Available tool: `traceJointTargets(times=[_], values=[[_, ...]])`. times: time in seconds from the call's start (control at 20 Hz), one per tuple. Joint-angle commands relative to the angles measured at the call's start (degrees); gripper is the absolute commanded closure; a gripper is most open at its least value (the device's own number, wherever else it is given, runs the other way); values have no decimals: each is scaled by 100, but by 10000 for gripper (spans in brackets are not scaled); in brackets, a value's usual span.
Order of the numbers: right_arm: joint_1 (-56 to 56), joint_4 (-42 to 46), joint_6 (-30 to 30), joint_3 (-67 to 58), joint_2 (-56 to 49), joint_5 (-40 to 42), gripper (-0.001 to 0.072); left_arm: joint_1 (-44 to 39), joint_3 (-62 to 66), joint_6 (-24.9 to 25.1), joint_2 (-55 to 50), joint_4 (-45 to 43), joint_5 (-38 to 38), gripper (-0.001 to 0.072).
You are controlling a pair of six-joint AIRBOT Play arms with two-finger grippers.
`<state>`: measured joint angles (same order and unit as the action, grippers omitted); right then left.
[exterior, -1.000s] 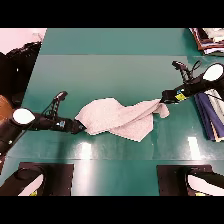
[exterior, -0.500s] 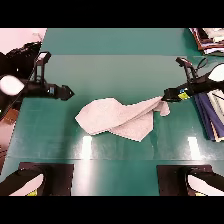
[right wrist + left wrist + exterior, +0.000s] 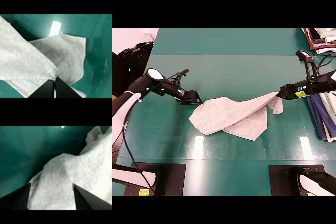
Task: Fold the shirts.
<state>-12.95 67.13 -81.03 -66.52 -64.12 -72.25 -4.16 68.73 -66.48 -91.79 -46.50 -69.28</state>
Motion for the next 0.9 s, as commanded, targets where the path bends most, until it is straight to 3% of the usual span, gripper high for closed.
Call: traceJointTargets(times=[0.0, 0.15, 0.2, 0.25, 0.3, 0.55, 0.85], values=[[-4, -4, -2, 2, 28, 31, 701, -295, 55, 245, -273, 149, 66, 79], [-4, -4, -2, 2, 28, 15, 701, -343, 57, 184, -271, 190, 354, 108], [-4, -4, -2, 2, 28, 22, 701, -334, 57, 133, -271, 192, 398, 193], [-4, -7, -4, 2, 28, 24, 701, -334, 59, 144, -271, 192, 404, 481], [-4, -4, -4, 2, 28, 20, 701, -334, 72, 140, -269, 197, 415, 657], [-2, 144, 0, -286, 28, 2, 701, -328, 798, 57, 175, 35, 345, 685], [11, 365, 9, -2426, 28, -31, 701, -328, 2791, 24, 2083, -949, 402, 684]])
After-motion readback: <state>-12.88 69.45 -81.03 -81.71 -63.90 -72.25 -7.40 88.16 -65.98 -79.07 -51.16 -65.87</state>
